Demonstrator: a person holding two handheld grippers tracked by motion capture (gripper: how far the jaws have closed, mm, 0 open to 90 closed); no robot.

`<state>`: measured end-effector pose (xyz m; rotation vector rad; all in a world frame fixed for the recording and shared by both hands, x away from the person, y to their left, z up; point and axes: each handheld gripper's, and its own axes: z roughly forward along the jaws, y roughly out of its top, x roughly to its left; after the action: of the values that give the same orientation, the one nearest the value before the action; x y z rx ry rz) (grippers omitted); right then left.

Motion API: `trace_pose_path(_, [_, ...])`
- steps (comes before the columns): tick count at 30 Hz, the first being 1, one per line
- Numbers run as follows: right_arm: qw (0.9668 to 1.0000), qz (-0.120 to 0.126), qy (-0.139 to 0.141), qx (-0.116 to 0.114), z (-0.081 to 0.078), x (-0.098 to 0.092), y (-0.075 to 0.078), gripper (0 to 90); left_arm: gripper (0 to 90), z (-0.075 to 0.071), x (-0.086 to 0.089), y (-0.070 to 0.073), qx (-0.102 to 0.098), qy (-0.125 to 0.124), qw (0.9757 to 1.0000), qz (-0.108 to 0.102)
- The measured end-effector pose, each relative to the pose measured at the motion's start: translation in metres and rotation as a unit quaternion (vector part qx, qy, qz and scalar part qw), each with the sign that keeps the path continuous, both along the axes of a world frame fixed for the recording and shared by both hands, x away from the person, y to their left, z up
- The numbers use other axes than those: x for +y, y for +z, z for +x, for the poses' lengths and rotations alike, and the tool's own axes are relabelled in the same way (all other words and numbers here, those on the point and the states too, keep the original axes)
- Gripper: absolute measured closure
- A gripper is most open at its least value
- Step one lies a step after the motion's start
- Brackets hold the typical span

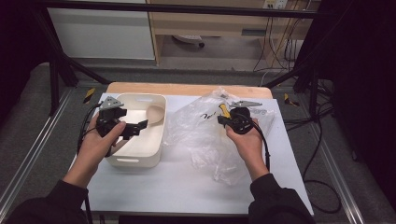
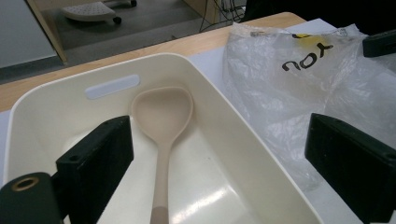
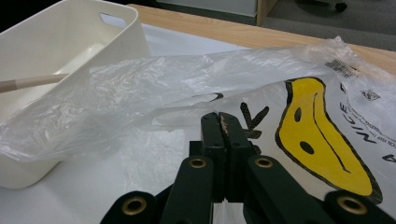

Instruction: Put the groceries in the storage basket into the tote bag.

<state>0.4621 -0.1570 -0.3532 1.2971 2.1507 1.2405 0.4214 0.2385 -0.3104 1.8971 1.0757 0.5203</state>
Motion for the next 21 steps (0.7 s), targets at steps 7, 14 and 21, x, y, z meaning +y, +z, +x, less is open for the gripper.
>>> trace_pose_path(7, [1.0000,-0.005,0.001,0.002,-0.001,-0.001,-0.002,90.0,8.4,0.000,0.010,-0.007,0.012,0.006,0.9999,0.006])
trace_pose_path(14, [1.0000,-0.003,-0.002,0.001,-0.003,-0.003,-0.002,90.0,9.4,0.000,0.016,-0.017,0.022,0.007,0.9997,0.010])
trace_pose_path(21, [1.0000,-0.005,0.001,0.003,-0.002,-0.001,-0.003,90.0,13.0,0.000,0.026,-0.028,0.036,0.016,0.9991,0.016])
